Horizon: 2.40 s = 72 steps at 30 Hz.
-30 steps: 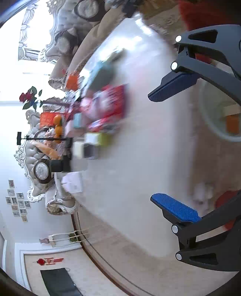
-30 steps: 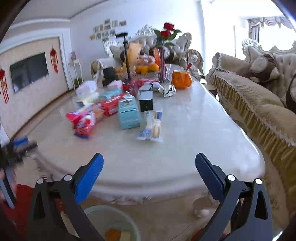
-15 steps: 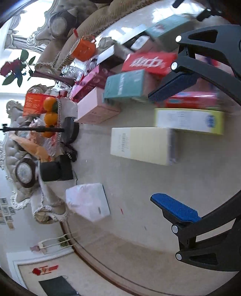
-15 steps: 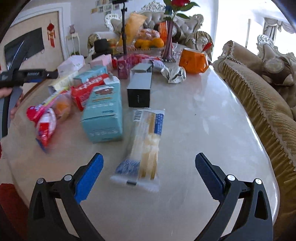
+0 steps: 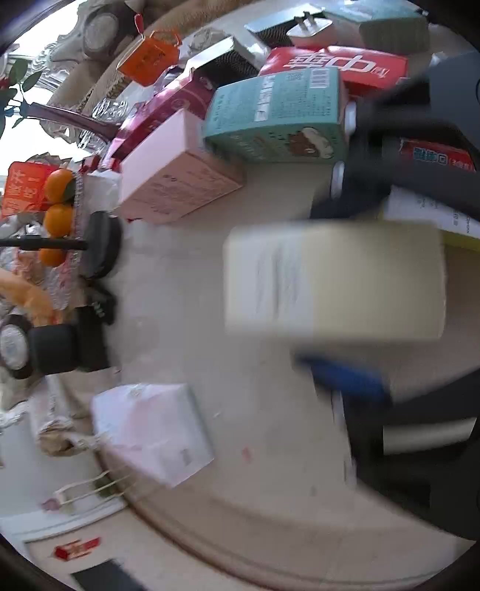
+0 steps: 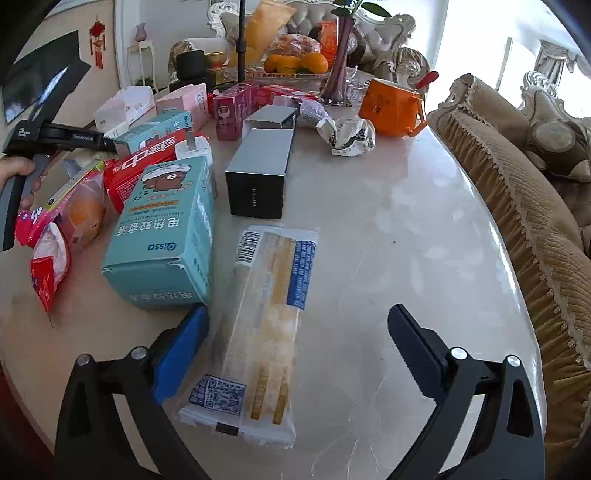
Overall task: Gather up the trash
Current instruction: 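Grasp the cream cleansing-oil box with the left tool while the right tool grasps the bread packet, then move both items over the wastebasket and open both tools to drop them, then grasp the yellow-green box with the left tool while the right tool grasps the teal mosquito-liquid box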
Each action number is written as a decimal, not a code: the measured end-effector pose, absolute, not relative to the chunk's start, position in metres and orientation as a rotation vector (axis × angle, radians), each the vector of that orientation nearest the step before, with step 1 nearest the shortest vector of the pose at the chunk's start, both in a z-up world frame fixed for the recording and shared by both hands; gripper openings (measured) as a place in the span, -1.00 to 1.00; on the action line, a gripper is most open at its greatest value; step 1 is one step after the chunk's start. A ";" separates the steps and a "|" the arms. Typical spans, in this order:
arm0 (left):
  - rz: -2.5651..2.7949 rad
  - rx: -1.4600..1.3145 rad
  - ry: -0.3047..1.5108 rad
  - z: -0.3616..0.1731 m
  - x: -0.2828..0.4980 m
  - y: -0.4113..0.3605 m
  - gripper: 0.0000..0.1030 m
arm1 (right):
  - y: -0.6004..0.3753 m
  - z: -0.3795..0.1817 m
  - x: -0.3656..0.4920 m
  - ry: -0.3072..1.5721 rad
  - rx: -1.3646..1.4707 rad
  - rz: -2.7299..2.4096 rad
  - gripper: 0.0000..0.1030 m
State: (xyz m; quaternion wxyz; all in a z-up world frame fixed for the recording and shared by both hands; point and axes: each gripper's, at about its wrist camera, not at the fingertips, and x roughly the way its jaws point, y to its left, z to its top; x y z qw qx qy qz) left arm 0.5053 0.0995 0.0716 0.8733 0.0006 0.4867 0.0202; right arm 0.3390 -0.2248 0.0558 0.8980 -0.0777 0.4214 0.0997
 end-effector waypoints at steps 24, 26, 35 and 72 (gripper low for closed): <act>-0.216 -0.049 0.712 0.136 0.145 0.076 -0.10 | -0.239 0.105 0.138 0.729 0.225 0.581 -0.40; -0.276 -0.087 0.769 0.101 0.099 0.055 -0.09 | -0.222 0.087 0.106 0.782 0.219 0.645 -0.40; -0.293 -0.052 1.095 -0.074 0.068 -0.011 -0.09 | -0.159 -0.048 0.086 1.085 0.090 0.588 -0.40; -0.080 -0.088 0.811 0.128 0.326 0.099 0.83 | -0.198 0.099 0.247 0.700 -0.023 0.432 0.36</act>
